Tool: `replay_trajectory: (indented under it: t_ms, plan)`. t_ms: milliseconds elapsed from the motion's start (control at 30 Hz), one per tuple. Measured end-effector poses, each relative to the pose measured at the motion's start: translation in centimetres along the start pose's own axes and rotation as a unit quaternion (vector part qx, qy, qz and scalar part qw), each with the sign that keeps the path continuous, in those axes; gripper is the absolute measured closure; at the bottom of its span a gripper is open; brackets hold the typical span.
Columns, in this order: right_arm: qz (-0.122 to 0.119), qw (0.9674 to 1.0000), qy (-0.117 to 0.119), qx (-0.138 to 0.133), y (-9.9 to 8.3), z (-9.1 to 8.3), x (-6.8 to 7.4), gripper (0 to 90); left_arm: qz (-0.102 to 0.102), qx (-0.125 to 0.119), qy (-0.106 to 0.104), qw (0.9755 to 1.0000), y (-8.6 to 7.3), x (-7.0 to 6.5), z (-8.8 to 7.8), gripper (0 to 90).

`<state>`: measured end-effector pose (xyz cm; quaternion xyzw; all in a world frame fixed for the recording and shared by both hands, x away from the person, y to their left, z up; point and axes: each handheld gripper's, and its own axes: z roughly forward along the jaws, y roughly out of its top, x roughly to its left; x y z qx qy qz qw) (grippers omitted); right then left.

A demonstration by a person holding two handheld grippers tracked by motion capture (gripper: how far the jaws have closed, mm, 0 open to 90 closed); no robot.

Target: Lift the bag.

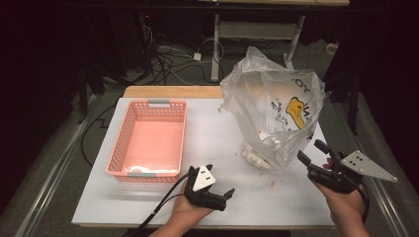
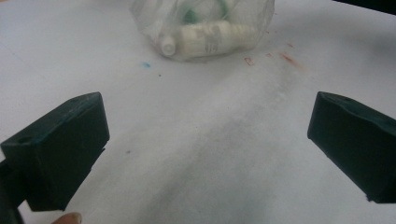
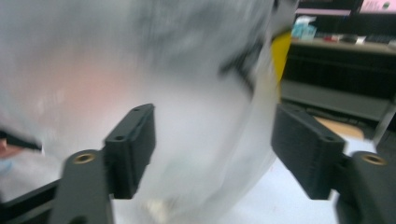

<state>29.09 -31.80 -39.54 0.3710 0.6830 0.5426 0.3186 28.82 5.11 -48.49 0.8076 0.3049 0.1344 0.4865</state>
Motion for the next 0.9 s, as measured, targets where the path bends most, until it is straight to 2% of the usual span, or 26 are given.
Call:
replay_trajectory:
  t_ms: [233, 300, 467, 533, 633, 800, 900]
  plan:
    - [0.01, 0.9988, 0.01, 0.047, -3.3, 0.9, 0.7, 16.5, 0.0, 0.002, 0.002, 1.0, 0.0, 0.1, -0.1, 0.0]
    - [0.018, 0.9982, 0.007, 0.057, -4.3, 1.1, 0.7, 13.8, 0.001, 0.002, 0.003, 1.0, 0.0, 0.2, -0.3, 0.0]
    - [0.021, 0.9964, 0.006, 0.081, -6.5, 1.6, 0.6, 0.8, 0.0, -0.003, 0.0, 1.0, 0.1, 0.1, -0.5, 0.0]
    - [0.023, 0.9952, 0.001, 0.096, -7.1, 1.7, 0.6, 0.0, 0.003, -0.006, -0.001, 1.0, 0.1, -0.1, -0.7, 0.0]
    - [0.03, 0.9943, 0.003, 0.103, -7.6, 1.9, 0.5, 0.0, 0.0, -0.004, -0.002, 1.0, 0.1, -0.1, -0.7, 0.0]
    - [0.021, 0.9947, 0.001, 0.101, -7.6, 2.0, 0.8, 0.0, -0.007, -0.004, 0.0, 1.0, -0.1, 0.2, -0.6, 0.0]
    - [0.025, 0.9949, -0.001, 0.098, -7.5, 1.9, 0.9, 0.0, -0.012, 0.0, 0.001, 0.9999, -0.3, 0.3, -0.5, 0.0]
